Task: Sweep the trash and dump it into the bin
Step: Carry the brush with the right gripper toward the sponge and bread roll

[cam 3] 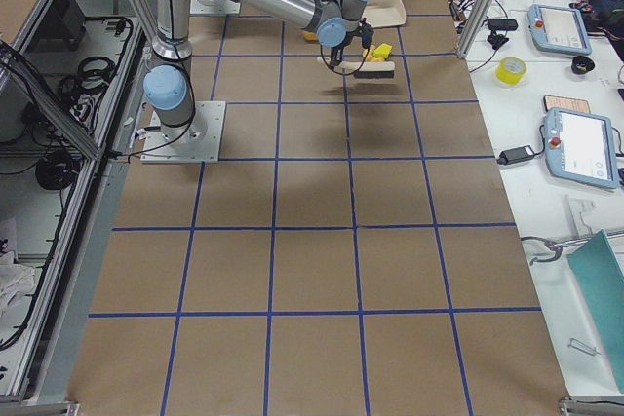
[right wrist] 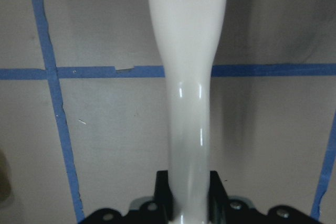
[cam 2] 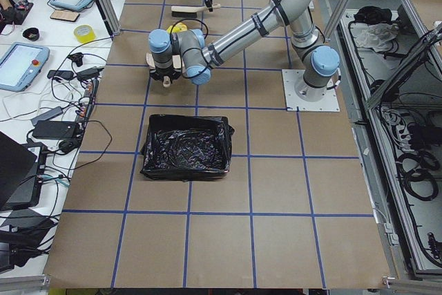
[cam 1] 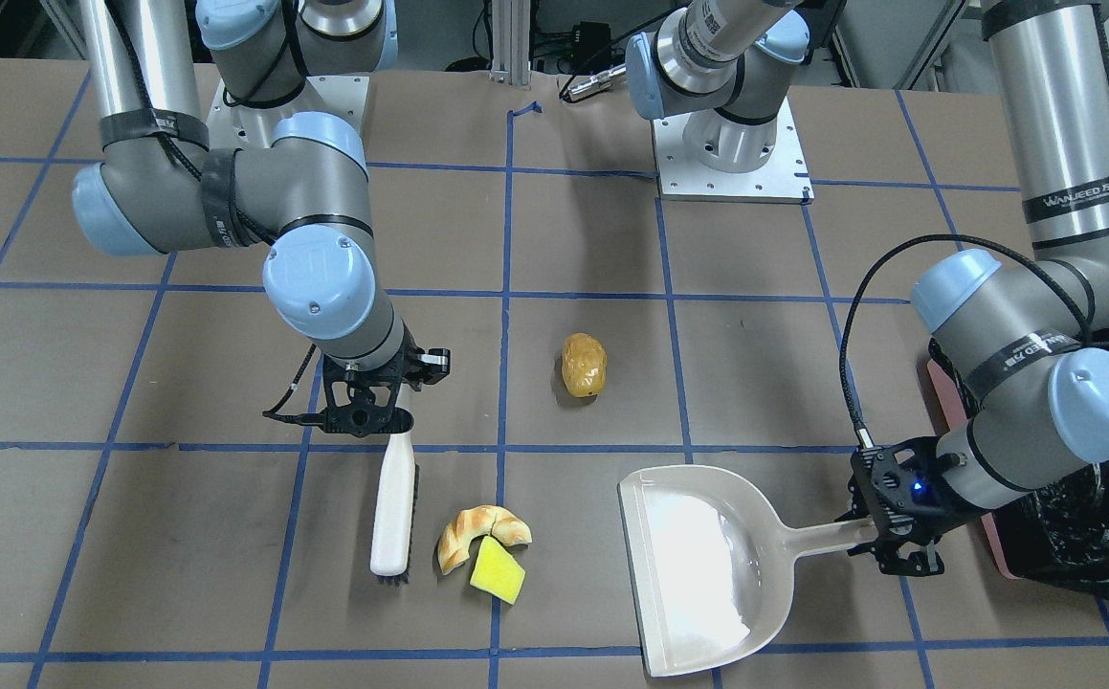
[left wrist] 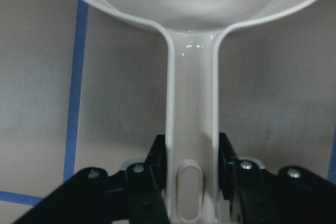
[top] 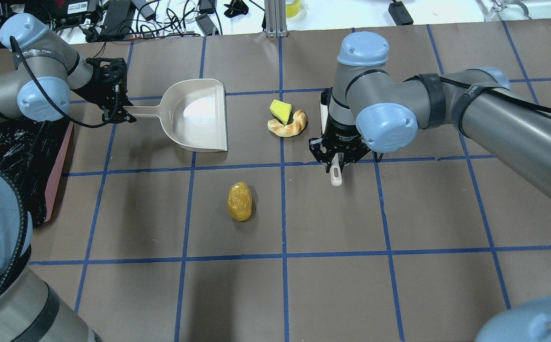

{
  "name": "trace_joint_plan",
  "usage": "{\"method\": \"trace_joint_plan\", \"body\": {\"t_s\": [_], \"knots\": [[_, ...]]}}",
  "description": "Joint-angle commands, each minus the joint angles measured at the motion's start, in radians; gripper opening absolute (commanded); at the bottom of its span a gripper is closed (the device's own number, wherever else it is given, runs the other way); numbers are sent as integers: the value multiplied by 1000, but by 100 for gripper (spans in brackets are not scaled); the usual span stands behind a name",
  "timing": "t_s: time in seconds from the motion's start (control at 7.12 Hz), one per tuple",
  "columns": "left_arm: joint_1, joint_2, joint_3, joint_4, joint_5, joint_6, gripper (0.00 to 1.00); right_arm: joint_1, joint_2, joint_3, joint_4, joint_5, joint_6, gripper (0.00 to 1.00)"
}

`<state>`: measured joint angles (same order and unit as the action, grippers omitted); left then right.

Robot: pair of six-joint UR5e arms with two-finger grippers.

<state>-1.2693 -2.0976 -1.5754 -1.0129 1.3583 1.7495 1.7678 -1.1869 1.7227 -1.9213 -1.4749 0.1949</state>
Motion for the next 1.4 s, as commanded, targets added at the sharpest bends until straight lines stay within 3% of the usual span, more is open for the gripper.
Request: {"method": "trace_joint_plan", "body": {"t_s": [0.0, 0.7, 1.26], "knots": [[-25, 4, 0, 0, 4, -4, 0, 36, 42, -47, 4, 1, 52, 0], [-48, 21, -2, 0, 27, -8, 0, 70, 90, -72, -27, 57, 115, 0], [-50, 8, -2, 2, 27, -8, 0, 174, 219, -271, -27, 83, 297, 0]]}}
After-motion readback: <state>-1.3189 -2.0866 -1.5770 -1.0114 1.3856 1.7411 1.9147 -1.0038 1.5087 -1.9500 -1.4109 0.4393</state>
